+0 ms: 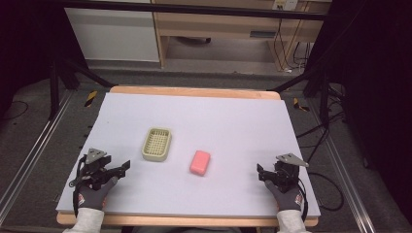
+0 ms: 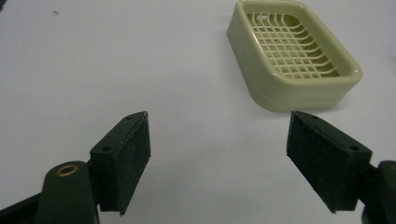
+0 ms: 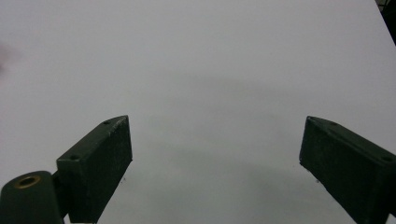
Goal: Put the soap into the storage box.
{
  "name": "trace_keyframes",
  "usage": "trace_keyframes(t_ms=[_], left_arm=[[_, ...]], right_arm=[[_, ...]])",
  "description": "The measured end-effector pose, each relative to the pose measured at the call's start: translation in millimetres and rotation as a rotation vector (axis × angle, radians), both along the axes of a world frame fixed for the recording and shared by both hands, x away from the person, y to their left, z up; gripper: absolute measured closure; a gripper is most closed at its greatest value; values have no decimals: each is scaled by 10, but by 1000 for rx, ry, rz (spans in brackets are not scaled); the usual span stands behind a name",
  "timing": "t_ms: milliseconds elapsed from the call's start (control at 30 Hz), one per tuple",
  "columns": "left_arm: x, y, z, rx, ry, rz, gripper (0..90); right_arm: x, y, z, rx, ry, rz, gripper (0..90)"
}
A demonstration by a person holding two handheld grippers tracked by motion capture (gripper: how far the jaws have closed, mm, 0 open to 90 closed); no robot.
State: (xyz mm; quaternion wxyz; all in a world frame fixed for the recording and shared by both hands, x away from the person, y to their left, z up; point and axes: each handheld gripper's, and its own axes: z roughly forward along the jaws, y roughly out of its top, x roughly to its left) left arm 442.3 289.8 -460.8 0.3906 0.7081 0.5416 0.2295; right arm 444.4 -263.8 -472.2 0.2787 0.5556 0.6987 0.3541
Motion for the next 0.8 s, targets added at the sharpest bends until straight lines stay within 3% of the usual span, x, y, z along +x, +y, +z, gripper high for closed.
trace_keyframes(t_ms=[633, 800], left_arm=[[-21, -244, 93, 35, -27, -77, 234], [-15, -285, 109, 20, -20, -83, 233]], right_arm=[[-26, 43, 8, -30, -8, 4, 83], [-22, 52, 6, -34, -6, 6, 82]])
